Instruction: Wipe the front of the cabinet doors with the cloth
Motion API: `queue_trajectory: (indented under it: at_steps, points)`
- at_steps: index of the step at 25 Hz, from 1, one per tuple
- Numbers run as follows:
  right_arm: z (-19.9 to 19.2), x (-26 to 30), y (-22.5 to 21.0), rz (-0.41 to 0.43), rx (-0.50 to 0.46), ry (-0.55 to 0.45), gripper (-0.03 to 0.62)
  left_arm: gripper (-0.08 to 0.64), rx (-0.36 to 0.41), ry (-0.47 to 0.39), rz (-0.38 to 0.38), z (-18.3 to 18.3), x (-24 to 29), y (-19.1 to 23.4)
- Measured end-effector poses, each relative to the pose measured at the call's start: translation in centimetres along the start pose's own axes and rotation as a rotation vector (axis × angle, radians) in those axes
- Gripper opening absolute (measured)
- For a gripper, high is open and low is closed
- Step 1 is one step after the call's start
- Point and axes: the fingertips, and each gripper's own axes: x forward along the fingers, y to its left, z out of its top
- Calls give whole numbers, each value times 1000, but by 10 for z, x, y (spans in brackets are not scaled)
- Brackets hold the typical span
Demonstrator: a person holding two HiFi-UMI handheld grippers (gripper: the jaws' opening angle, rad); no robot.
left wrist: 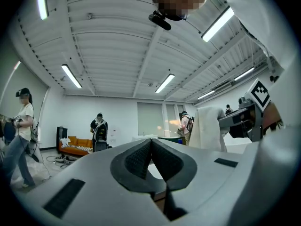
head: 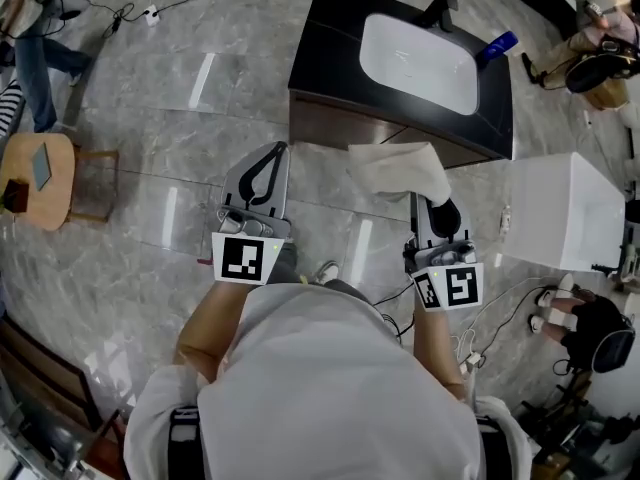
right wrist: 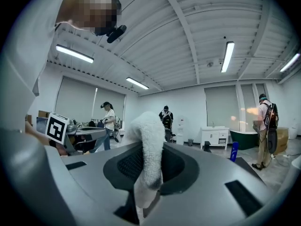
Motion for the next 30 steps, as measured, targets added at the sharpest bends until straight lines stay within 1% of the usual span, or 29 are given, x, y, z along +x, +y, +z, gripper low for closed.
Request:
queue_trajectory:
  at_steps: [4,7,9,12,14,18,20,23,27,30]
  points:
    - [14,47,-1,-45,-25,2,80,18,-21,-17,-45,3,39,39]
    - [14,68,-9,-69,-29,9,80,18,-27,-25,-87,0,62,46]
    - [8,80,-15,-62,-32,19,80,18,-44,-23,-97,-8,77,43]
    - [-7,95,-26,-28,-25,42,80,18,-61,10,-92,-28,93,36]
    - [-20,103,-34,-4,-12,54,80,18,-58,36,-80,-42,100,32]
    - [-46,115,-47,54,-7,85,80,18,-70,61,-27,-66,107,27]
    - [-60,119,-52,72,-1,93,80,18,-65,81,-16,-80,110,22]
    - [-89,130,-59,105,13,92,80,18,-59,103,2,-113,118,17]
    - [-147,150,-68,159,29,82,80,18,-36,141,48,-187,128,9]
    - [-196,164,-78,192,31,78,80,18,-16,152,76,-242,139,7]
